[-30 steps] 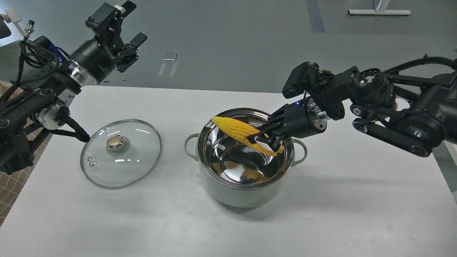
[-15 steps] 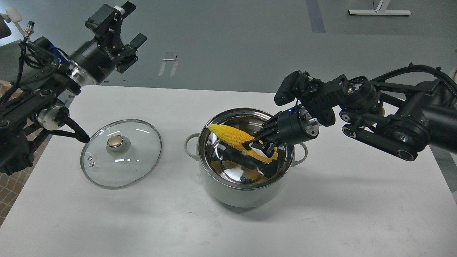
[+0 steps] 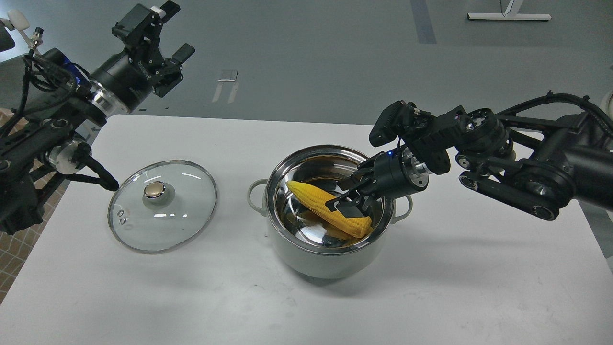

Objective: Open pot and put corn in
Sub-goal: 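Release the corn in the pot and raise the right gripper away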

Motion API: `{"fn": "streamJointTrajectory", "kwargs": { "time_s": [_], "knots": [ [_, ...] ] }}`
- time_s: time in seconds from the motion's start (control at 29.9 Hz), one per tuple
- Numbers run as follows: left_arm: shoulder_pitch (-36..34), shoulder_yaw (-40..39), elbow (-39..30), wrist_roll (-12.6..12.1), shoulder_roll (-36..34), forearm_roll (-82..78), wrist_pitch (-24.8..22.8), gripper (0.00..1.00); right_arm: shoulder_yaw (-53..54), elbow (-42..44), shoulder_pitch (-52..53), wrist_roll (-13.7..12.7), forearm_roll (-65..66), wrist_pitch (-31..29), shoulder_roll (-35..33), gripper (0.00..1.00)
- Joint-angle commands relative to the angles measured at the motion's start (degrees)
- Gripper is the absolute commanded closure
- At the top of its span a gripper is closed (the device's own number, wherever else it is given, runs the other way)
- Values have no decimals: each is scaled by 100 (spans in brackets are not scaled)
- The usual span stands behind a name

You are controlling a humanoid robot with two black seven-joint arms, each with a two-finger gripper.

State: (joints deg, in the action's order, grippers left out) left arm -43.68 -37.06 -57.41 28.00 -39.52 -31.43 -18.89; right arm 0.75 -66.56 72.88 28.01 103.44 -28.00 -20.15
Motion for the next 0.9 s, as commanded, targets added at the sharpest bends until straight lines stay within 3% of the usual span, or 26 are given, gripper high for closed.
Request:
{"fn": "streamJointTrajectory", "kwargs": {
  "time_s": [0.0, 0.2, 0.23, 0.33, 0.53, 0.67, 0.87],
  "knots": [
    [0, -3, 2, 0, -12, -4, 0, 3, 39, 3, -2, -1, -8, 0, -6, 26],
    [9, -3, 2, 0, -20, -4, 0, 3, 521, 195, 112, -1, -228, 0, -68, 13],
    [9, 6, 2, 0, -20, -4, 8, 3, 810, 414, 147, -1, -306, 0, -68, 6],
    [9, 6, 11, 0, 6, 5, 35, 2, 1417, 1011, 304, -1, -614, 0, -59, 0],
    [9, -12, 54, 0, 102, 5, 43, 2, 2542, 2399, 367, -1, -1150, 452, -24, 0],
    [9, -12, 116, 0, 252, 14, 61, 2, 3062, 2815, 157, -1, -1624, 603, -50, 0],
    [-53, -91, 502, 0, 462, 58, -79, 2, 3722, 3053, -792, -1, -3777, 1095, -15, 0]
  ]
}}
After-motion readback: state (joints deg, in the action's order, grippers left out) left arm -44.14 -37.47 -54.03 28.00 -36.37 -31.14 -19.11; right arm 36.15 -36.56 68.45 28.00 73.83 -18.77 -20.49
